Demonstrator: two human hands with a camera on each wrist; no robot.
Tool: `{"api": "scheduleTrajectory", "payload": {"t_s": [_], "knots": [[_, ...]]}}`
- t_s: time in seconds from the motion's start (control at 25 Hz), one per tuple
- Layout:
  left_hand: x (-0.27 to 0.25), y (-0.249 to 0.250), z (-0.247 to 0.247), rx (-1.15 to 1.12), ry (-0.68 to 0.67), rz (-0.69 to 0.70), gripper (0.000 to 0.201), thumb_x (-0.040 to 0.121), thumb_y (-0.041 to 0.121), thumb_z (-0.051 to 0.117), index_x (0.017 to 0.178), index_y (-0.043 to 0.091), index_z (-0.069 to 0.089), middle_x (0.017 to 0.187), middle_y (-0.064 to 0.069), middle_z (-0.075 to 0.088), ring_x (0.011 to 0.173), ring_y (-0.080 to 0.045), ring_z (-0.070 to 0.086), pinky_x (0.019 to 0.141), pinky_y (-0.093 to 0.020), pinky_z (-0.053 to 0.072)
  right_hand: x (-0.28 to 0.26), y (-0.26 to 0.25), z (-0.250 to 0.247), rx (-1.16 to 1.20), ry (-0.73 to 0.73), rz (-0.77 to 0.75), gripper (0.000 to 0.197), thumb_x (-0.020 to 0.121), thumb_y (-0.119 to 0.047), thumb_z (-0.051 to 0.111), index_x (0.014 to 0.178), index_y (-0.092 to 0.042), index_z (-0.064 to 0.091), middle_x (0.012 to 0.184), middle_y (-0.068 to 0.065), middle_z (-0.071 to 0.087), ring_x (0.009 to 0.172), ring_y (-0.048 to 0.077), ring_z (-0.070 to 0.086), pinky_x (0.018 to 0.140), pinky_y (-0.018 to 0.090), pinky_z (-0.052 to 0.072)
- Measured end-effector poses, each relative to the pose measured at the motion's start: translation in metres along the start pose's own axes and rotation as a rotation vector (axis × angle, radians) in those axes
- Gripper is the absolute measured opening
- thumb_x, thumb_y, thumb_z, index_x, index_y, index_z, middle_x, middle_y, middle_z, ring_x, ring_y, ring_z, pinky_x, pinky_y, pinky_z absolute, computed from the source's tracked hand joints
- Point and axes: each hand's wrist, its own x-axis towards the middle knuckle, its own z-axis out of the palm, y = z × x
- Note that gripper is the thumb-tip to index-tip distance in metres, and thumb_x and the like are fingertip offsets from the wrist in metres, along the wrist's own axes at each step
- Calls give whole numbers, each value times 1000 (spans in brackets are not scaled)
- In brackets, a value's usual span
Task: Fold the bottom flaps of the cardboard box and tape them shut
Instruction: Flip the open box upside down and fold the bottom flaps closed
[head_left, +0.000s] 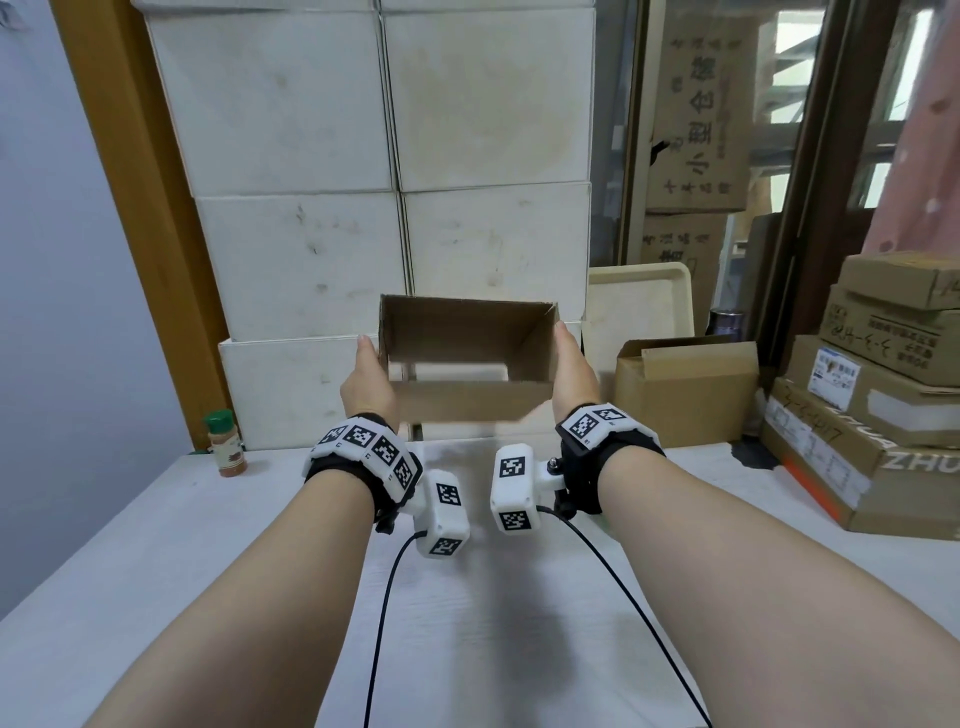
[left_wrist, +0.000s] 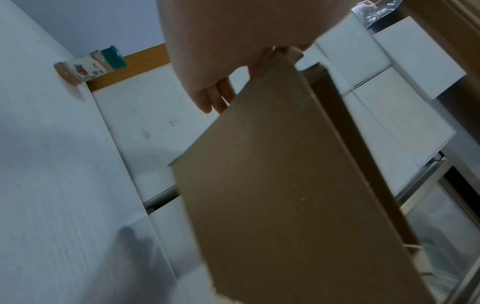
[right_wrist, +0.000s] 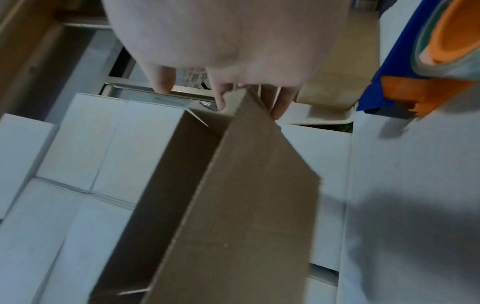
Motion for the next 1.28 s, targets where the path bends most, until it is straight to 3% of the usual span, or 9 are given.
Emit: {"api": "scheduleTrajectory", "payload": {"t_s": [0.12,0.2,0.32,0.52,0.68,0.96,1.04,1.16,1.28], "knots": [[-6,8,-2,20,-12,-16,59,94,50,38,135,9,47,141,-8,48,130,-25,43,103,-30,30,-1,-6,0,-63,-2,-64,49,97,-47,39,138,-21,47,139,0,49,130,20,43,96,28,29],[-8,10,-3,16,-21,-21,58,93,51,38,132,9,51,136,-7,51,125,-25,47,95,-29,32,0,-8,1,-98,16,-67,46,95,-46,40,130,-20,52,120,5,56,112,24,51,86,29,33],[-6,11,-5,7,-41,-9,56,92,52,38,127,12,56,132,-4,56,120,-24,51,91,-29,33,1,-9,4,-135,58,-62,45,90,-50,43,120,-18,54,94,0,53,86,20,49,71,30,36],[-5,2,-3,19,-51,28,61,90,53,44,135,12,47,140,-4,47,130,-23,42,104,-32,28,4,3,9,-165,102,-42,50,87,-56,51,114,-15,48,94,0,52,87,21,50,75,29,33],[-2,-9,-1,175,-84,79,51,93,48,41,133,16,47,133,-5,45,119,-23,43,88,-26,26,10,11,16,-184,134,3,48,84,-57,54,105,-16,41,89,0,50,86,22,49,75,30,32],[-7,-15,8,217,-21,90,41,90,36,44,122,11,48,132,-10,43,92,-24,40,80,-30,27,15,14,18,-223,167,18,40,85,-42,47,112,-13,47,101,4,55,91,27,51,79,36,37],[-6,-15,9,233,-22,91,31,90,33,41,110,12,52,129,-11,44,92,-24,38,79,-31,26,15,14,18,-265,151,1,40,86,-42,42,114,-14,49,105,4,56,97,28,51,87,40,39],[1,-16,10,291,-53,117,29,91,27,34,68,15,44,112,-19,52,93,-29,38,77,-32,27,15,14,16,-310,110,-4,35,88,-40,36,107,-16,52,103,5,55,100,29,50,93,42,39],[4,-14,8,276,-79,110,30,90,28,33,64,14,37,88,-12,47,86,-27,37,73,-34,29,15,12,15,-300,95,1,30,89,-39,36,97,-15,52,88,3,52,90,27,49,86,37,38]]}}
